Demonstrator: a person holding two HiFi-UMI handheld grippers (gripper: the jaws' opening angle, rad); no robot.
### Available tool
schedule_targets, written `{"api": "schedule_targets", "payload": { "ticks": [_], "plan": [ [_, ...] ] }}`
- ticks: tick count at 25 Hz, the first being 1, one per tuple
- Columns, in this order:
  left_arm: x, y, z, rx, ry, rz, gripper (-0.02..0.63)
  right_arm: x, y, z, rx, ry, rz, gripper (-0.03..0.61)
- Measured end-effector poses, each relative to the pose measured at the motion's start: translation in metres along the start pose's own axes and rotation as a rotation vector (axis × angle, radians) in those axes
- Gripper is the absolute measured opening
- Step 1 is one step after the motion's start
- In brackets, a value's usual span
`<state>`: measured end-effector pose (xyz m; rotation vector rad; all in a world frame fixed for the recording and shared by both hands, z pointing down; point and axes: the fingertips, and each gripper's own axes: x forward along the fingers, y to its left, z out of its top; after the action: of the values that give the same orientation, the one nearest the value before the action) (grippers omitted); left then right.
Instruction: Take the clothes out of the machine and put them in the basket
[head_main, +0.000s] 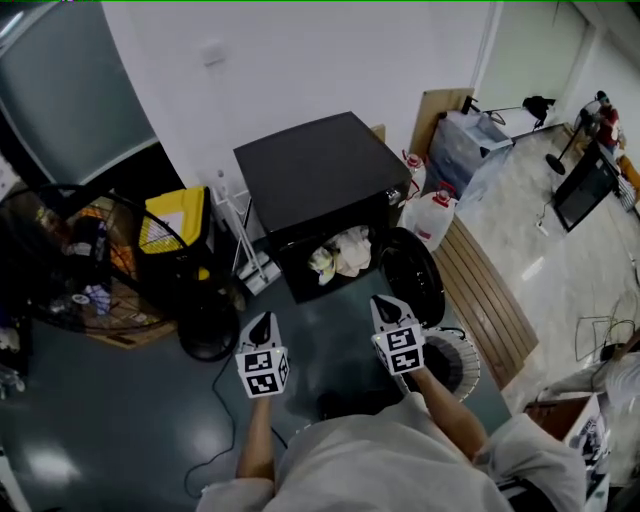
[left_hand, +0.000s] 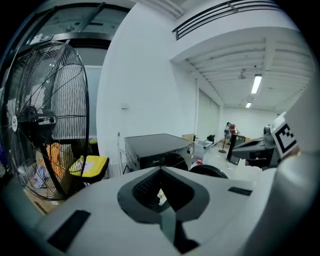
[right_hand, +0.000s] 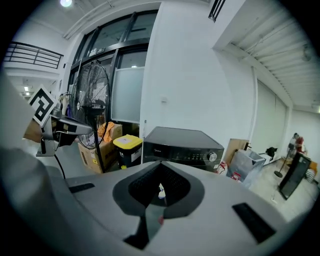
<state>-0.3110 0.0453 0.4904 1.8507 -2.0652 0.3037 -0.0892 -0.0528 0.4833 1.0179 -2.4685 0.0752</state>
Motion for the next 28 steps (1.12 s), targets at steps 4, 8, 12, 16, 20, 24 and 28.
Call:
{"api": "schedule_targets", "payload": {
  "ticks": [4, 8, 12, 16, 20, 24, 28],
  "plan": [
    [0.019, 0.005, -0.007, -0.002, 0.032, -0.003, 0.018, 0.020, -0.002, -0.005, 0.001, 0.032, 0.016, 0.023],
    [0.037, 0.005, -0.013, -0.007, 0.064, 0.014, 0.018, 0.042, -0.012, -0.009, 0.008, 0.045, 0.039, 0.023],
    [0.058, -0.003, -0.013, -0.019, 0.079, 0.047, 0.018, 0.069, -0.029, -0.010, 0.003, 0.049, 0.085, 0.023],
    [0.083, -0.013, -0.021, -0.049, 0.113, 0.090, 0.018, 0.101, -0.048, -0.014, 0.006, 0.055, 0.142, 0.023],
    [0.109, -0.025, -0.030, -0.071, 0.140, 0.127, 0.018, 0.132, -0.069, -0.021, -0.009, 0.060, 0.192, 0.023],
    [0.125, -0.032, -0.045, -0.091, 0.172, 0.161, 0.018, 0.159, -0.081, -0.040, -0.023, 0.089, 0.237, 0.023],
    [0.143, -0.032, -0.056, -0.101, 0.184, 0.178, 0.018, 0.187, -0.085, -0.063, -0.035, 0.120, 0.267, 0.023]
  ]
}}
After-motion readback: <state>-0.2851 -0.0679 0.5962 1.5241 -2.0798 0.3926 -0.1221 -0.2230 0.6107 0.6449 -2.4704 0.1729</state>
